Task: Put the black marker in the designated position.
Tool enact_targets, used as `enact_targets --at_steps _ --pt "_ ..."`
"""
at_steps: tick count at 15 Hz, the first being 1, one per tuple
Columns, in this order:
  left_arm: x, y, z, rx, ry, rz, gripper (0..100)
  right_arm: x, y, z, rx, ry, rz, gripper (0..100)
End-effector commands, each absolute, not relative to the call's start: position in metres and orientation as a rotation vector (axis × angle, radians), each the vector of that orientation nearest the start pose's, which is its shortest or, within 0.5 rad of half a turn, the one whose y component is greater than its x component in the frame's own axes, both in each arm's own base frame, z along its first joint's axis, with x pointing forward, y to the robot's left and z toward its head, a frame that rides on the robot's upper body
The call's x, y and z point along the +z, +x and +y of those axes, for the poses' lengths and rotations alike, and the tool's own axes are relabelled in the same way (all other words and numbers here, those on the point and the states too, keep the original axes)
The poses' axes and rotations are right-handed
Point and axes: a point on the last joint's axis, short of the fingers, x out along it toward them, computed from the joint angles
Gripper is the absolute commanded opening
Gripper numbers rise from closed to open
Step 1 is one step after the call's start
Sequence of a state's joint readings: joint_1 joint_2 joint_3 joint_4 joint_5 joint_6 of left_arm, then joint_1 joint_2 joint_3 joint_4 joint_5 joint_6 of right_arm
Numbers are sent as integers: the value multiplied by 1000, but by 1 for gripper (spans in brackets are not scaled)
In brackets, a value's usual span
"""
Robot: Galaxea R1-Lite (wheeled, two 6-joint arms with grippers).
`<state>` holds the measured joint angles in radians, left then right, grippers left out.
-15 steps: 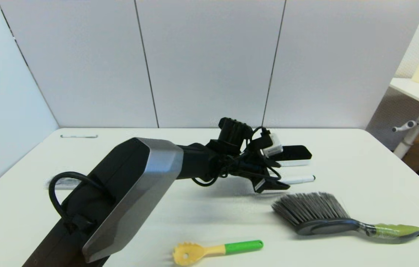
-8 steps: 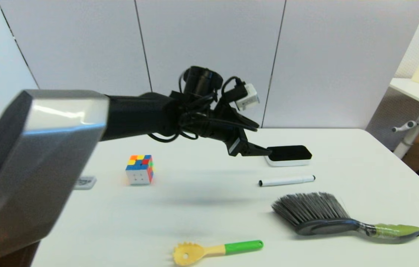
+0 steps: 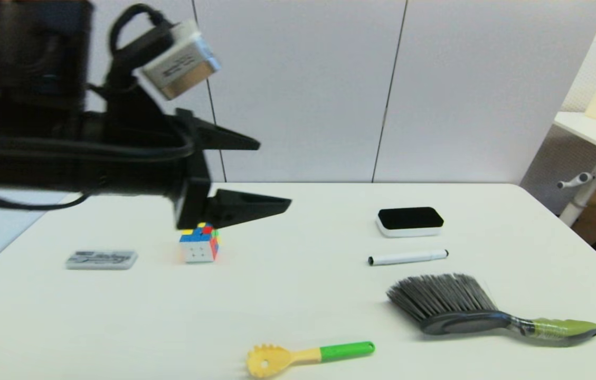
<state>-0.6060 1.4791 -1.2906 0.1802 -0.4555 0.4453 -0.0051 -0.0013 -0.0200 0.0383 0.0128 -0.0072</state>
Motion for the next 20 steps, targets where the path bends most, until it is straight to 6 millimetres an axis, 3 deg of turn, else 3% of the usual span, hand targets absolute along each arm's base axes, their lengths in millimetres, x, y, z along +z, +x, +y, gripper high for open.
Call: enact_targets --at_steps 1,5,9,13,17,20 --pt "277 73 -43 -703 298 -112 100 77 -25 0 8 -8 15 100" --pt "249 35 -17 -526 228 -238 100 77 -24 0 9 -8 18 100" --pt "192 -9 -4 -344 196 -280 100 77 -24 0 6 -8 18 100" --pt "148 -3 -5 -328 155 -238 100 77 -24 0 9 -8 18 100" --pt "117 -2 -5 -275 147 -155 100 77 -24 0 8 -8 18 100" --pt "101 -13 -5 -245 135 -112 100 77 -25 0 8 -8 15 100"
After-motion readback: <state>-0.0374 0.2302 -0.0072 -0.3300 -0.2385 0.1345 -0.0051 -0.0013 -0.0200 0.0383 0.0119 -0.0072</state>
